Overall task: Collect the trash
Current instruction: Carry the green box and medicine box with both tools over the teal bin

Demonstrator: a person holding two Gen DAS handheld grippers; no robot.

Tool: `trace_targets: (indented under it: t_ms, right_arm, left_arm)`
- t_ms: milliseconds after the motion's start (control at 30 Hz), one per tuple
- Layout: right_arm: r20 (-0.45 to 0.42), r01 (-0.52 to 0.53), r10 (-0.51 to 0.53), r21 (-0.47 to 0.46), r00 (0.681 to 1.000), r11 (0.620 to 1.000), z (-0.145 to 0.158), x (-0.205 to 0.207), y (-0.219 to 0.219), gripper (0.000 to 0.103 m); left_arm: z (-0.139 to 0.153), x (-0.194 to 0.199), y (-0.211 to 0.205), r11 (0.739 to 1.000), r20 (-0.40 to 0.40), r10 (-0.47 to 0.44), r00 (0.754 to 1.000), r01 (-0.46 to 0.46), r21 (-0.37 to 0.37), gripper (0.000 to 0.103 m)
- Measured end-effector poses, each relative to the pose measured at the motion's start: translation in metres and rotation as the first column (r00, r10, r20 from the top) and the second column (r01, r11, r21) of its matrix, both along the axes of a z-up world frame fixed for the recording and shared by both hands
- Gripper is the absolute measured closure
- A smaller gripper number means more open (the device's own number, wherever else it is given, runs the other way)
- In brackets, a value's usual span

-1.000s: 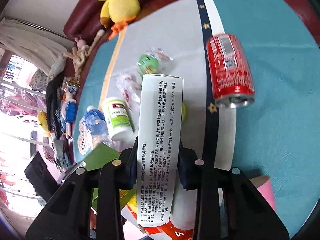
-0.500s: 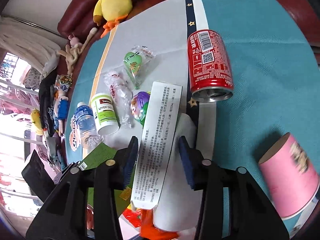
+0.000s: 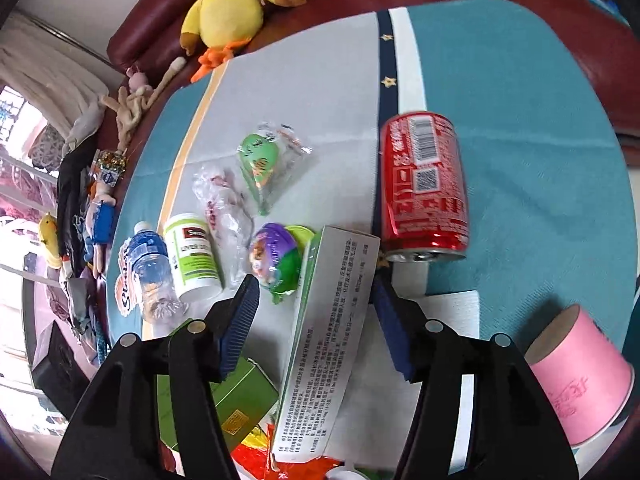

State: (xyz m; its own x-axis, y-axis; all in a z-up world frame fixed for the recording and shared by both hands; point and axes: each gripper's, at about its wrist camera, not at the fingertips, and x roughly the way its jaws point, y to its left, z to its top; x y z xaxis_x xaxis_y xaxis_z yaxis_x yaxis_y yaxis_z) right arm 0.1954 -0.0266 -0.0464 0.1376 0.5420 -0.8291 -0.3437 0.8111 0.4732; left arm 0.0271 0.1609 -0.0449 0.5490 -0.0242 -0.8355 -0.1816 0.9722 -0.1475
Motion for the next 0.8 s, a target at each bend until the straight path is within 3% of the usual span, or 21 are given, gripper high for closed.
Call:
trace_targets:
  t_ms: [33, 100, 200, 233, 267, 333, 433, 633, 800]
  right_arm:
    - [-0.013, -0.016, 0.016, 0.003, 1.0, 1.0, -0.002, -0.002, 0.003, 0.046]
    - [-0.035, -0.029, 0.028, -0.009, 0.999, 1.0, -0.007, -0.005, 0.008, 0.057]
    - [-0.086, -0.058, 0.055, -0.037, 0.995, 0.998, -0.022, -0.015, 0.015, 0.058]
    - [-0.09, -0.068, 0.063, -0.056, 0.994, 0.996, -0.027, -0.018, 0.017, 0.061]
    - [-0.081, -0.074, 0.067, -0.082, 0.994, 0.994, -0.031, -0.022, 0.018, 0.07]
    - [-0.067, -0.067, 0.063, -0.059, 0.996, 0.996, -0.028, -0.027, 0.014, 0.071]
    - [-0.018, -0.047, 0.047, -0.021, 0.999, 0.999, -0.009, -0.031, 0.003, 0.071]
    - [0.086, 0.008, -0.015, 0.086, 0.996, 0.996, 0.052, -0.037, -0.044, 0.071]
    - [0.178, 0.096, -0.117, 0.12, 0.977, 0.988, 0.091, -0.043, -0.114, 0.071]
  left_arm:
    - [-0.001, 0.0, 0.0, 1.0, 0.001, -0.001, 1.0, 0.001, -0.002, 0.098]
    - [-0.002, 0.001, -0.002, 1.0, 0.002, -0.008, 1.0, 0.008, -0.001, 0.098]
    - [-0.007, 0.003, -0.004, 1.0, -0.015, -0.012, 1.0, 0.012, -0.002, 0.096]
    - [-0.011, 0.003, -0.004, 1.0, -0.027, -0.012, 1.0, 0.011, -0.007, 0.096]
    - [-0.013, 0.004, -0.004, 1.0, -0.037, -0.012, 0.999, 0.011, -0.012, 0.098]
    - [-0.014, 0.001, -0.005, 1.0, -0.031, -0.005, 0.999, 0.005, -0.006, 0.099]
    - [0.001, -0.005, -0.005, 1.0, 0.008, 0.005, 1.0, -0.005, 0.002, 0.099]
    - [0.057, -0.013, -0.005, 0.999, 0.136, 0.044, 0.99, -0.044, -0.001, 0.101]
    - [0.09, -0.001, -0.054, 0.999, 0.189, -0.048, 0.981, 0.042, 0.032, 0.1]
